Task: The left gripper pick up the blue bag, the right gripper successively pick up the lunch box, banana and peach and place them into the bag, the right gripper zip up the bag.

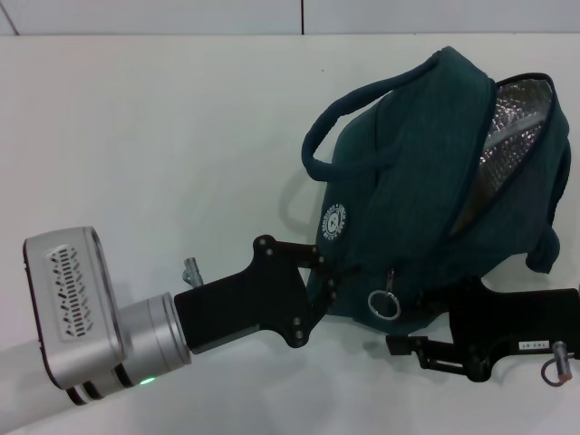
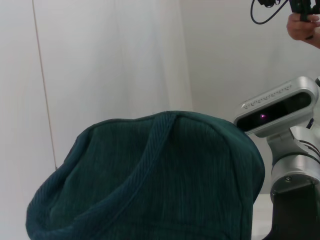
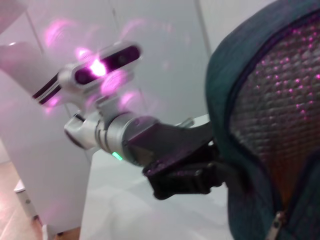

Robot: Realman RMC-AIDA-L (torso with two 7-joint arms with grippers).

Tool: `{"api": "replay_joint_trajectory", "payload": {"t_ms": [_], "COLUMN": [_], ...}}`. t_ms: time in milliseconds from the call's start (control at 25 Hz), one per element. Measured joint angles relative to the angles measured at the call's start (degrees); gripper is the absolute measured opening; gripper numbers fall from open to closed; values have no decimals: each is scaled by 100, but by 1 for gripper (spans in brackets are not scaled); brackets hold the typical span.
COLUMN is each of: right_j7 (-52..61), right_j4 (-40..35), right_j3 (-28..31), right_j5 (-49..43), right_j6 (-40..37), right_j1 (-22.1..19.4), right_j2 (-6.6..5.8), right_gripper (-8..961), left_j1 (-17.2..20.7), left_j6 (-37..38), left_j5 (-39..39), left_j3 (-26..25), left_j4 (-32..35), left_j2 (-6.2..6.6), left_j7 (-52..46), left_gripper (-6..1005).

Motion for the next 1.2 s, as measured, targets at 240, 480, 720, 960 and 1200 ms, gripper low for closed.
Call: {"api": "replay_joint_trajectory", "payload": {"t_ms": [240, 480, 720, 960, 1200], "right_j7": [25, 25, -16, -231, -754], "right_j4": [4, 70, 73, 93, 95], "right_j3": [-43, -413, -494, -475, -506], "right_j5": [39, 360, 467, 836, 867], "right_j6": [200, 453, 472, 597, 536], "right_j1": [27, 162, 166, 49, -9], "right_j2": [19, 43, 44, 37, 33], "right_gripper": [302, 296, 291, 264, 95], "left_j1": [0, 0, 19, 49, 53], "left_j6": [0, -24, -52, -54, -60], "left_j5": [-1, 3, 14, 15, 15], "left_j3": [0, 0, 0, 0, 0], "left_j4": [3, 88, 94, 91, 89], "left_j2": [-5, -18, -18, -18, -18], "left_j7": [-4, 17, 20, 19, 20], "left_gripper": [67, 67, 66, 66, 67]}}
